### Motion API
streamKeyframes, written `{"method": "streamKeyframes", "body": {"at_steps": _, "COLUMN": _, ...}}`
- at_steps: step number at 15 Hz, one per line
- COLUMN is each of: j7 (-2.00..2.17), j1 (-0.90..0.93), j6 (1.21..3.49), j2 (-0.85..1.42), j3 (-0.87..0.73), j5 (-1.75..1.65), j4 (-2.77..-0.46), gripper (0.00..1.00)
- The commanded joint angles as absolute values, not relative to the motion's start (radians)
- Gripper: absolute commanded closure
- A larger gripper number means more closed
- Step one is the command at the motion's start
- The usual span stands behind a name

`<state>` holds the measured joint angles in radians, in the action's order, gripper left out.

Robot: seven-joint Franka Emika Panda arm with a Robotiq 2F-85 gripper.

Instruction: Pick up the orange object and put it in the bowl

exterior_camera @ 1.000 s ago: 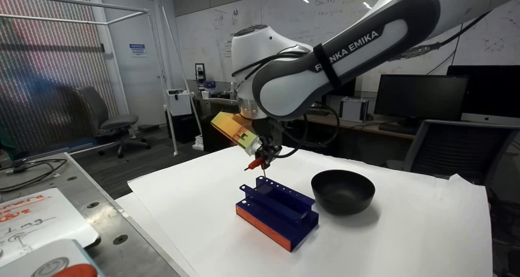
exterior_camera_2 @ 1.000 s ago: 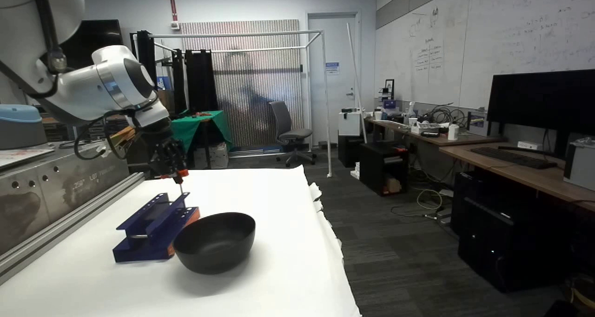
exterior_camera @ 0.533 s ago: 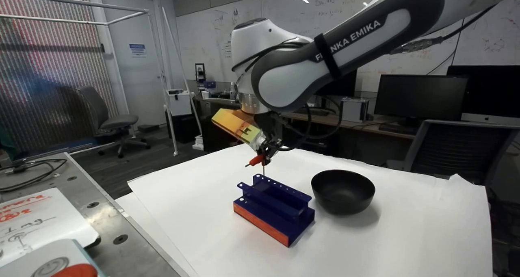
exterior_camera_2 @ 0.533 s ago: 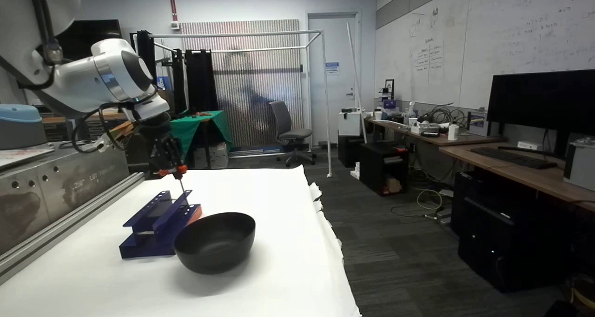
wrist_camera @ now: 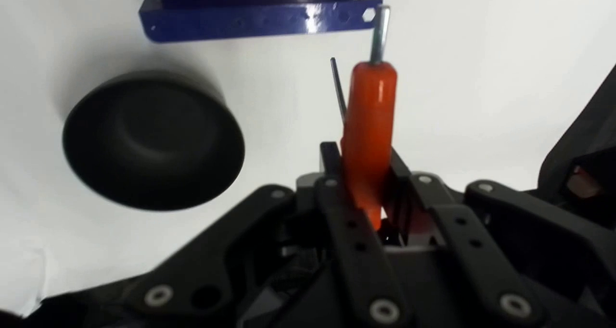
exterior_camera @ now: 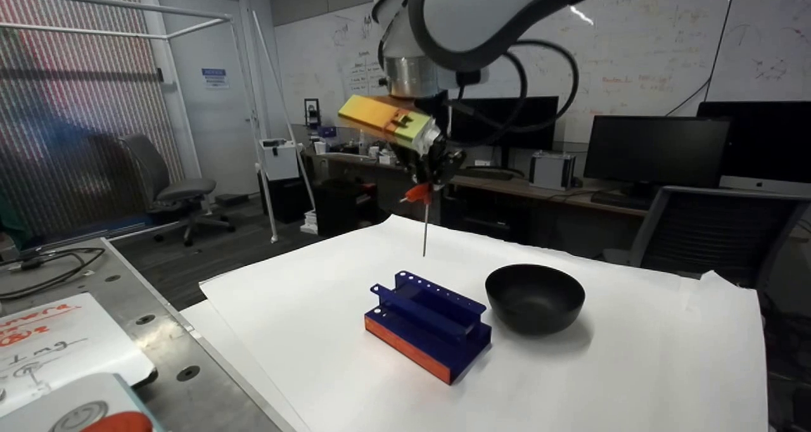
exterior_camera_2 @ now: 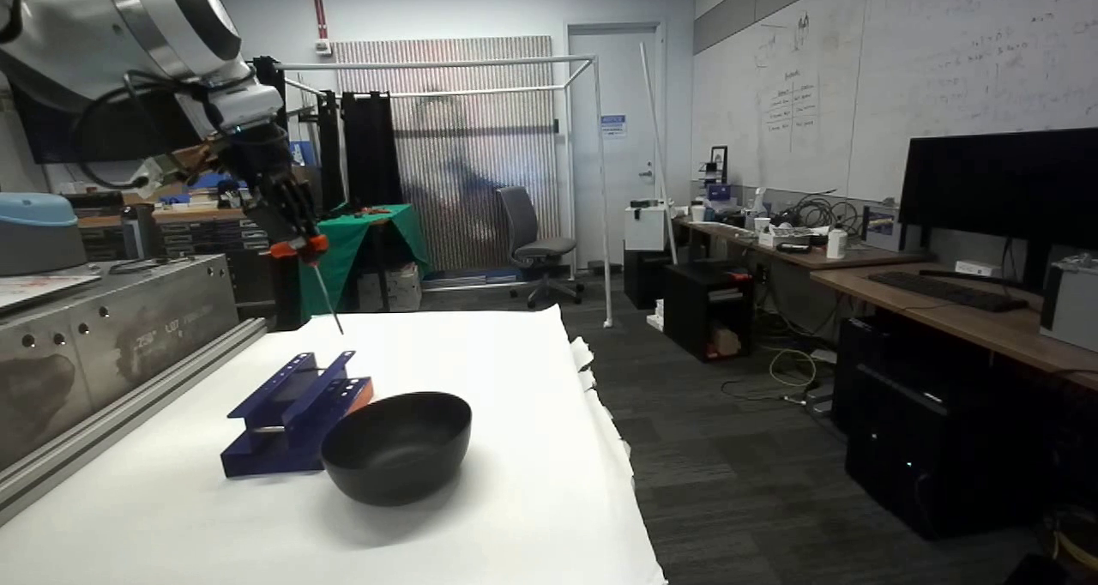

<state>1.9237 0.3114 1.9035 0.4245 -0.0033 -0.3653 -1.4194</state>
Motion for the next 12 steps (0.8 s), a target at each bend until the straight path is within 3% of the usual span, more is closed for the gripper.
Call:
{"method": "streamKeyframes", "body": {"at_steps": 1, "j7": 1.995, "j1": 0.332, "j6": 1.721, "j2": 0.39, "j3": -0.027, "j5": -0.455, "j4": -1.421, "gripper": 0.85}}
{"method": "streamKeyframes", "body": {"at_steps": 12, "j7": 1.871, "j1": 0.247, "j6": 1.449, "j2": 0.585, "j3": -0.028, "j5": -0.383, "j4": -1.373, "gripper": 0.85}}
